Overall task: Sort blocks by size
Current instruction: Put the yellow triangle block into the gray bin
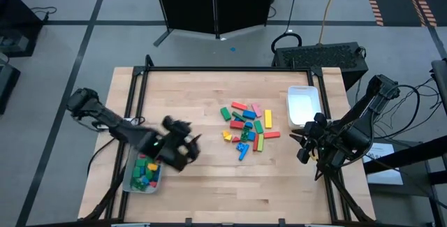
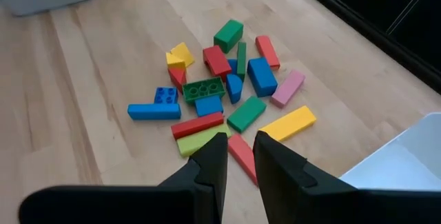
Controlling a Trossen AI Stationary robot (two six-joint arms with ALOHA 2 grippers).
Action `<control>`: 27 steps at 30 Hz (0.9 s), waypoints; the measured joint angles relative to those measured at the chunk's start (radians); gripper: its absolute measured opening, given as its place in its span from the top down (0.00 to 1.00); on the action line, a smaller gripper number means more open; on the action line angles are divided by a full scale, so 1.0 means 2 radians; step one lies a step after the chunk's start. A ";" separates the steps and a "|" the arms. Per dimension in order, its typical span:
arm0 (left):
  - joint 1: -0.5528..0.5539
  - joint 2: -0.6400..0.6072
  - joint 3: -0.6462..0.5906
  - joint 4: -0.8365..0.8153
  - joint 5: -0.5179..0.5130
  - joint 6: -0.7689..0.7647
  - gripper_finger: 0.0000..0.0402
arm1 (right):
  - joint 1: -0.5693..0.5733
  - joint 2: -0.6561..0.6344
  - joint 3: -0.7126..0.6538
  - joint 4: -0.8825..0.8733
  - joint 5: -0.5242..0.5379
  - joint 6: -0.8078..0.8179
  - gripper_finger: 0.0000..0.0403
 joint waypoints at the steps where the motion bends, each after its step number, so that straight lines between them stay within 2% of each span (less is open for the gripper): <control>1: 0.020 0.008 0.000 0.029 0.015 0.037 0.27 | 0.000 0.000 0.000 0.000 0.001 0.000 0.83; 6: 0.105 0.057 0.000 0.163 0.111 0.205 0.27 | 0.000 0.000 0.000 0.001 0.001 0.000 0.83; 9: 0.146 0.093 0.000 0.218 0.172 0.261 0.27 | 0.000 0.000 0.000 0.001 0.001 -0.001 0.83; 12: 0.176 0.125 0.000 0.256 0.217 0.268 0.27 | 0.000 0.000 0.000 0.001 0.001 0.000 0.83; 17: 0.195 0.168 0.000 0.293 0.238 0.276 0.27 | 0.000 0.000 0.000 0.001 0.001 0.000 0.83; 21: 0.199 0.195 0.000 0.301 0.277 0.238 0.27 | 0.000 0.000 0.000 0.001 0.001 0.000 0.83; 27: 0.189 0.228 0.002 0.307 0.282 0.193 0.27 | 0.000 0.000 0.000 0.001 0.001 0.000 0.83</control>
